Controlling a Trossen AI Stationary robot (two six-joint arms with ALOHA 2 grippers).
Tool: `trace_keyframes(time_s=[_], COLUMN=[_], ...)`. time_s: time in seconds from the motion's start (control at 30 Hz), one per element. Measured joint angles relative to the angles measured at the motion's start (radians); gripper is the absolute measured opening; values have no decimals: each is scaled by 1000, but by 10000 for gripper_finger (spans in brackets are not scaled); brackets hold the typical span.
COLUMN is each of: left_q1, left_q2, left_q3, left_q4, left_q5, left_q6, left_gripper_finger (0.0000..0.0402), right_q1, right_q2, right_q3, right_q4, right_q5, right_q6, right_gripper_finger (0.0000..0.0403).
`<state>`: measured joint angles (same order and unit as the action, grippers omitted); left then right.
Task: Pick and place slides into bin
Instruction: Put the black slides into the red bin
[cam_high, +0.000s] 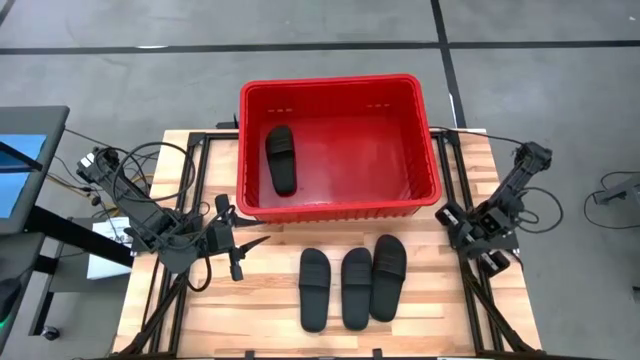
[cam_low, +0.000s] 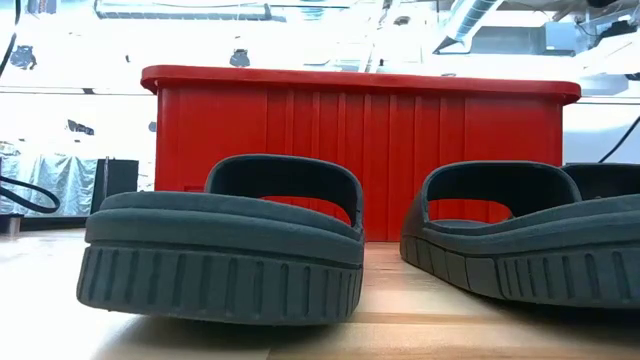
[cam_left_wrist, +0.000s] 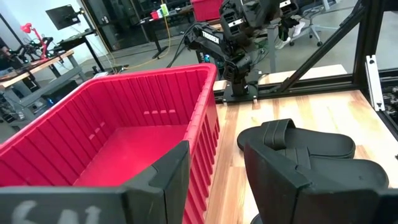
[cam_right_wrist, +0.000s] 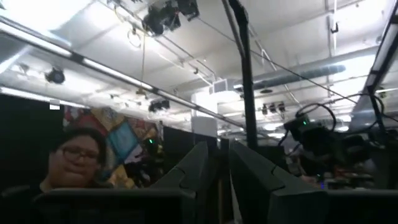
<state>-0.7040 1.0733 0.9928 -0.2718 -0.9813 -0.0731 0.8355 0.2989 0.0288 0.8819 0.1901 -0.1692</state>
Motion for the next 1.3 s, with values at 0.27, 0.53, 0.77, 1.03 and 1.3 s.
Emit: trace_keyframes(time_s=[0.27,0.53,0.77,1.03,1.3], left_q1=[0,0,0,0,0], left_q2=[0,0,0,0,0], left_q3=[0,0,0,0,0], left_q4=[0,-1,-1,-1,-2], left_q5=[0,35,35,36,35], left_q6=[1,0,-1,-21,-24], left_gripper_finger=[144,144,144,144,144], right_q1=[-113,-196,-193,-93,83], right_q2=[170,372,510,599,722], right_q3=[36,242,380,465,529], right_q4=[-76,-527,-911,-1189,-1377], right_q5=[168,230,230,238,314], right_q6=[22,392,702,977,1259], right_gripper_finger=[61,61,61,53,11])
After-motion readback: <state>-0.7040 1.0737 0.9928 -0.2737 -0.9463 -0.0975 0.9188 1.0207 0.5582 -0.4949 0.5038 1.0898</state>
